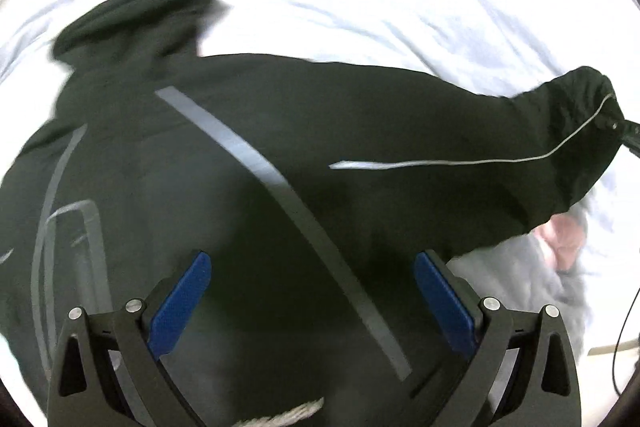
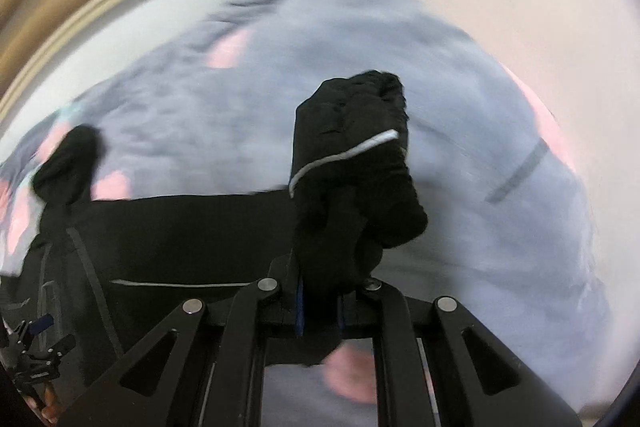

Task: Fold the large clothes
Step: 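Grasp the sleeve cuff nearest the right tool with the right tool, then carry the gripped sleeve across the jacket body with the right tool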

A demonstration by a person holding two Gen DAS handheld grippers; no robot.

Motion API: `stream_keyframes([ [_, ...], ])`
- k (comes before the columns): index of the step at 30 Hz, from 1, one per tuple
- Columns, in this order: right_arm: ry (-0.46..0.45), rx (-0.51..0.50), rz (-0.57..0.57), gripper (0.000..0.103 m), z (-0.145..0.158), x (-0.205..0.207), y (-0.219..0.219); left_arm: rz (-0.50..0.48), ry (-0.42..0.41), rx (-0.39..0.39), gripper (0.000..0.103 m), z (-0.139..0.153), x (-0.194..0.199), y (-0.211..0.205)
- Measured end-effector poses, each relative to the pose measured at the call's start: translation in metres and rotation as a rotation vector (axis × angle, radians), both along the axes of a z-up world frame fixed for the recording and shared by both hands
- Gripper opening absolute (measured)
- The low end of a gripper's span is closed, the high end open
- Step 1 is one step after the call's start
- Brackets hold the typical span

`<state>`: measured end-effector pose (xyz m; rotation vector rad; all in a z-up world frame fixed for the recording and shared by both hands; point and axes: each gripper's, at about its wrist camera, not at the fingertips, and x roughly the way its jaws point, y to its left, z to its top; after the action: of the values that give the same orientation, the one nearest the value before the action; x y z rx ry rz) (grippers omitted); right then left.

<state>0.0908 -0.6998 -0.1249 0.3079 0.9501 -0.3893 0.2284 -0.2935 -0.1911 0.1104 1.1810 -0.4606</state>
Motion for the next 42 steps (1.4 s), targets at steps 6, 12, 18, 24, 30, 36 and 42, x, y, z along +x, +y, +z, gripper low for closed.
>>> stream_keyframes([
  [6,-0.036,-0.058,0.239,0.012,0.036,0.042,0.124,0.167,-0.033,0.035,0.101,0.004,-0.024,0.09],
  [12,-0.048,-0.105,0.471,0.012,0.05,0.074,0.26,0.351,-0.071,0.021,0.101,0.016,-0.04,0.178],
  [18,-0.041,-0.105,0.698,0.012,0.039,0.102,0.393,0.508,-0.142,0.039,0.101,0.029,-0.054,0.258],
  [24,-0.023,-0.077,0.886,0.012,0.006,0.124,0.517,0.638,-0.167,0.077,0.101,0.03,-0.072,0.326],
  [30,0.134,-0.041,0.937,0.013,-0.089,0.162,0.6,0.729,-0.136,0.1,0.101,0.016,-0.086,0.375],
  [36,0.312,-0.017,0.949,0.021,-0.166,0.179,0.623,0.745,-0.085,0.104,0.101,0.002,-0.085,0.392],
  [42,0.312,0.077,0.994,0.05,-0.156,0.174,0.613,0.674,-0.095,0.097,0.101,-0.003,-0.049,0.384],
])
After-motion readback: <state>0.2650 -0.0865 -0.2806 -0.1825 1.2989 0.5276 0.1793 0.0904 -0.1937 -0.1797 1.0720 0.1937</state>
